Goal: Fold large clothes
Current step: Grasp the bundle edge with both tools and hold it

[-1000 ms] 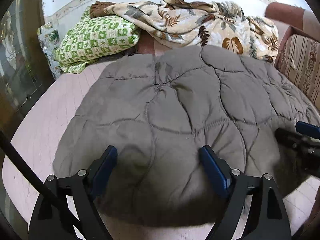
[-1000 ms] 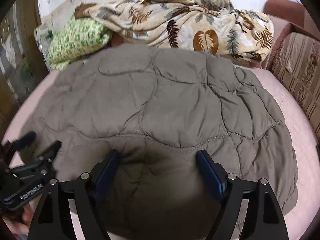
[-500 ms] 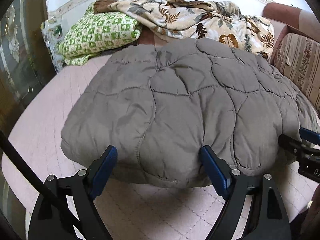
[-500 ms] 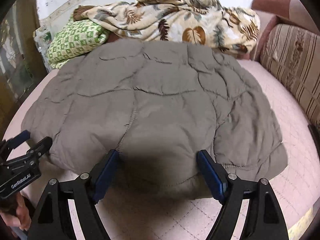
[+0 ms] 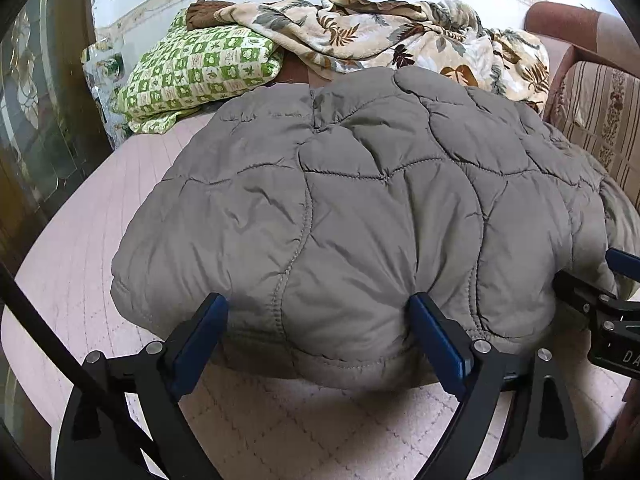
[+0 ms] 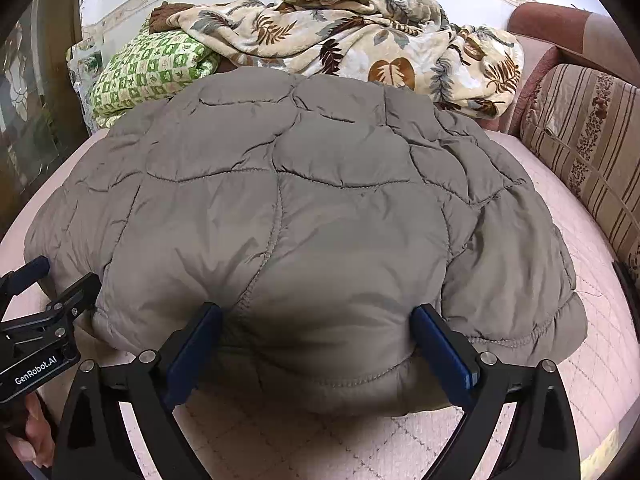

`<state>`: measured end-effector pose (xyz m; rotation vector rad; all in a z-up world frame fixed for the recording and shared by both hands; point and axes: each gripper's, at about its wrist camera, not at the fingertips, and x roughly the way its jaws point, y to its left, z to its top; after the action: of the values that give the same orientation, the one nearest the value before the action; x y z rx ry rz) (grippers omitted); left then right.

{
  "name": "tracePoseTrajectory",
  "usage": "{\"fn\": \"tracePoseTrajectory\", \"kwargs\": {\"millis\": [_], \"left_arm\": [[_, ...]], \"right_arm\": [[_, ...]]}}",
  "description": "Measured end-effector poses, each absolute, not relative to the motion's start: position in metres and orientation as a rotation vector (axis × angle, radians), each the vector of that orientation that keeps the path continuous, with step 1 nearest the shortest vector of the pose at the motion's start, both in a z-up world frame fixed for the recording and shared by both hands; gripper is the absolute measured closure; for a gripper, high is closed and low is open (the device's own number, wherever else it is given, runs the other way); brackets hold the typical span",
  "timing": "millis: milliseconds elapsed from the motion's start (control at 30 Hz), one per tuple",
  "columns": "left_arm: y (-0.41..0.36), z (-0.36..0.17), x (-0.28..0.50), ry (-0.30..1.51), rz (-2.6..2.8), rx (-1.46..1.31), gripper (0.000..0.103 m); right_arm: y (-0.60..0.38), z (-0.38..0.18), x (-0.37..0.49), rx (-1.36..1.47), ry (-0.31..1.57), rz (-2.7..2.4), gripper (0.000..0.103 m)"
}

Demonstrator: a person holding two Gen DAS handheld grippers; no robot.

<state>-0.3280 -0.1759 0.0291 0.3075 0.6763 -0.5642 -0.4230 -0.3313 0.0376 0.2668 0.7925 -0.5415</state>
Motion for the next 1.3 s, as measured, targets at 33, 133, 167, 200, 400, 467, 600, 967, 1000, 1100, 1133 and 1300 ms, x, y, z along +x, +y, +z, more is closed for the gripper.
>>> {"fn": "tracePoseTrajectory", "kwargs": {"millis": [33, 133, 167, 200, 400, 467, 600, 967, 1000, 1100, 1133, 1300], "left_arm": [[-0.176, 0.029, -0.328, 0.675, -0.565, 0.309, 0.011], [-0.176, 0.029, -0.327, 0.675, -0.565, 0.307, 0.011], [-0.176, 0.029, -0.327, 0.676, -0.564, 0.306, 0.011], [-0.176, 0.029, -0.327, 0.676, -0.563, 0.306, 0.011], [-0.175, 0.029, -0.327, 0.679, -0.565, 0.302, 0.011], [-0.175, 0.029, -0.326, 0.677, -0.564, 0.304, 0.011], [-0.174, 0.029, -0.326, 0.679, -0.567, 0.301, 0.011], [-0.174, 0.028, -0.326, 0.677, -0.563, 0.305, 0.008], [-0.174, 0.027, -0.326, 0.677, -0.563, 0.306, 0.007], [-0.173, 0.026, -0.323, 0.680, -0.564, 0.307, 0.006], [-0.173, 0.026, -0.323, 0.681, -0.564, 0.306, 0.006], [-0.176, 0.024, -0.320, 0.679, -0.563, 0.314, 0.005]], "right_arm": [[-0.332, 0.037, -0.422, 0.270, 0.795, -0.541, 0.004], [-0.332, 0.036, -0.421, 0.266, 0.795, -0.545, 0.003], [-0.332, 0.036, -0.420, 0.266, 0.794, -0.546, 0.003], [-0.332, 0.036, -0.420, 0.268, 0.792, -0.546, 0.003], [-0.329, 0.037, -0.425, 0.274, 0.785, -0.550, 0.003], [-0.328, 0.037, -0.427, 0.277, 0.786, -0.550, 0.003], [-0.327, 0.041, -0.431, 0.289, 0.765, -0.548, 0.003], [-0.326, 0.042, -0.433, 0.308, 0.747, -0.553, 0.003], [-0.326, 0.041, -0.431, 0.303, 0.752, -0.556, 0.003], [-0.328, 0.038, -0.427, 0.300, 0.764, -0.559, 0.003], [-0.329, 0.036, -0.426, 0.303, 0.767, -0.559, 0.003], [-0.330, 0.033, -0.421, 0.304, 0.776, -0.560, 0.002]]}}
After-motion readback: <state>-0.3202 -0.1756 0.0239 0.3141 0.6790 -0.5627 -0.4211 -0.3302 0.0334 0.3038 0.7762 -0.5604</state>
